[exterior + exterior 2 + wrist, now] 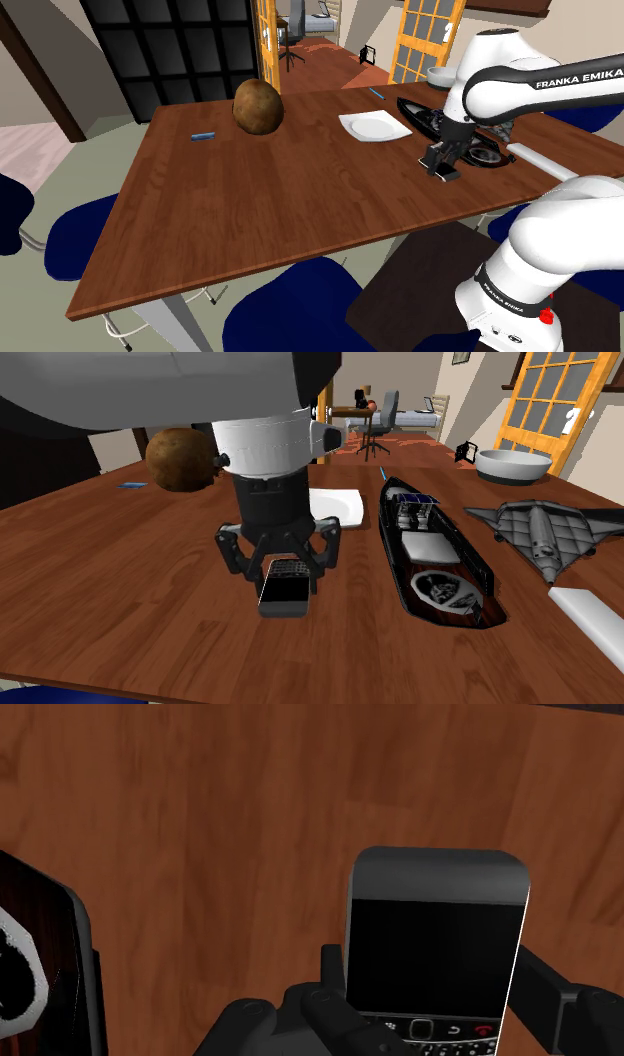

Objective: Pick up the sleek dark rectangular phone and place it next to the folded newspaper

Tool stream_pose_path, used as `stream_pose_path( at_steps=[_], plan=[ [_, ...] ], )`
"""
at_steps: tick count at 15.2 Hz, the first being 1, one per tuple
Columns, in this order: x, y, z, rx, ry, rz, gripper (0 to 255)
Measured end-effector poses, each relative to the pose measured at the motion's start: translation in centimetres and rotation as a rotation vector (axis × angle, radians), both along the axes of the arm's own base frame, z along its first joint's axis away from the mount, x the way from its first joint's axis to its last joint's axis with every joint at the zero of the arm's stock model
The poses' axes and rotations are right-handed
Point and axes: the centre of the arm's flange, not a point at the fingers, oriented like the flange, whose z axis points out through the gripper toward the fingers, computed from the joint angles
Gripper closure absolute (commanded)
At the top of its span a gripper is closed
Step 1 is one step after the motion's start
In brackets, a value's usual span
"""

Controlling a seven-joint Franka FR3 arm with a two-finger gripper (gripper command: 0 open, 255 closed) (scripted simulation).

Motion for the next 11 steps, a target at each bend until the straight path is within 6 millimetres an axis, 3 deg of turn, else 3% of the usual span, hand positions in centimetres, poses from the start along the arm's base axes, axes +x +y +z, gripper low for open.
stream_pose_path(
  at_steps=[8,11],
  plan=[
    [0.1,0.0,4.0,0.0,0.0,0.0,255],
    [-0.6,-2.6,4.2,0.001,0.0,-0.001,255]
  ],
)
